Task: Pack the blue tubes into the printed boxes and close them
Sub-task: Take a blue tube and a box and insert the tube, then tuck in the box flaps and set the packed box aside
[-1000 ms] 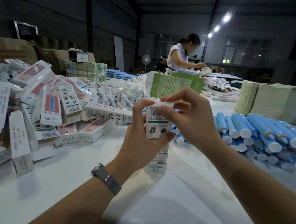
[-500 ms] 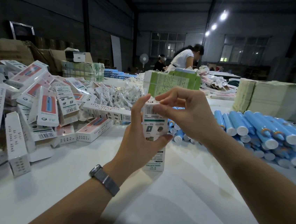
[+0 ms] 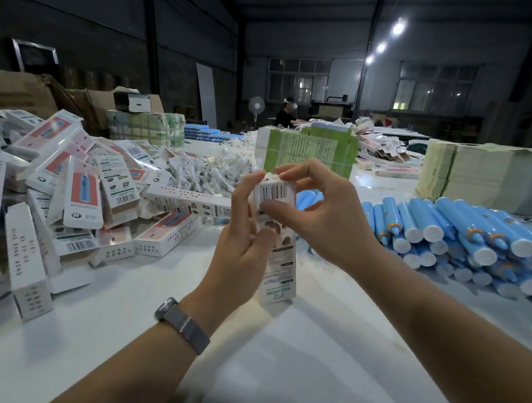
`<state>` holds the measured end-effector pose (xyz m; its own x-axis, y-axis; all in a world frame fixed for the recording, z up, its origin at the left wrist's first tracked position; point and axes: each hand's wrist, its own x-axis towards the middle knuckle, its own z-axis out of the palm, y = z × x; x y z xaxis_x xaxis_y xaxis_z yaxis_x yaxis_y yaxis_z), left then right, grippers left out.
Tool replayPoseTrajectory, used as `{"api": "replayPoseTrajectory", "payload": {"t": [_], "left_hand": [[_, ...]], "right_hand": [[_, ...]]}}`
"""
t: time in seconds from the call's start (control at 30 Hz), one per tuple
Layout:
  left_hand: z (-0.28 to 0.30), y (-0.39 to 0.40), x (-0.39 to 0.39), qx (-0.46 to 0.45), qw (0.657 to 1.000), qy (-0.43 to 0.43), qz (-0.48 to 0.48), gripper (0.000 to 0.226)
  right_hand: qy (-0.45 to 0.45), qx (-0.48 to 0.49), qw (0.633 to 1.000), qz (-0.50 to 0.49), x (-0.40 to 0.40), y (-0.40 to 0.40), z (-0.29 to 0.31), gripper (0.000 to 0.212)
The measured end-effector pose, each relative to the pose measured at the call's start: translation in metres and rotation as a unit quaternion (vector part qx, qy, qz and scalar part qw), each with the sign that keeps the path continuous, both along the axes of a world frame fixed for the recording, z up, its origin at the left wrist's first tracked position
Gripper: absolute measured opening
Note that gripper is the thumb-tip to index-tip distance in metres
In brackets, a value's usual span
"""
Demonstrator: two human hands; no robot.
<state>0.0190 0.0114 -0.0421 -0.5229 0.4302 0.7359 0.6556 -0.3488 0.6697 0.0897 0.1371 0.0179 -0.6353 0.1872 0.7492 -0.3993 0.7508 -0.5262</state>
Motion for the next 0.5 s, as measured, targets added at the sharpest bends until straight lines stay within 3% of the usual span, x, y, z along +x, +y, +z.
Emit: {"api": "replayPoseTrajectory", "payload": {"t": [0.1,0.27,0.37,0.5], "left_hand": [[0.001,-0.001,0.001,-0.017,1.0,-0.009,-0.012,0.071],[-0.002,-0.002,-0.001,0.012,0.998,-0.036,-0.057,0.073],[-0.001,0.001,0.001,0.034,0.994,-0.049,-0.089,0.076],[-0.005,0.007,0.002,0.03,0.999,0.011,-0.02,0.073]], "right_hand": [[0.001,0.043,0.998,-0.039,-0.001,0.005,-0.001,0.052],[-0.053,0.025,0.998,-0.028,-0.006,0.001,-0.013,0.074],[-0.061,0.024,0.997,-0.035,-0.004,0.0,-0.012,0.075],[-0.074,0.082,0.988,-0.111,0.023,0.007,0.007,0.076]]}}
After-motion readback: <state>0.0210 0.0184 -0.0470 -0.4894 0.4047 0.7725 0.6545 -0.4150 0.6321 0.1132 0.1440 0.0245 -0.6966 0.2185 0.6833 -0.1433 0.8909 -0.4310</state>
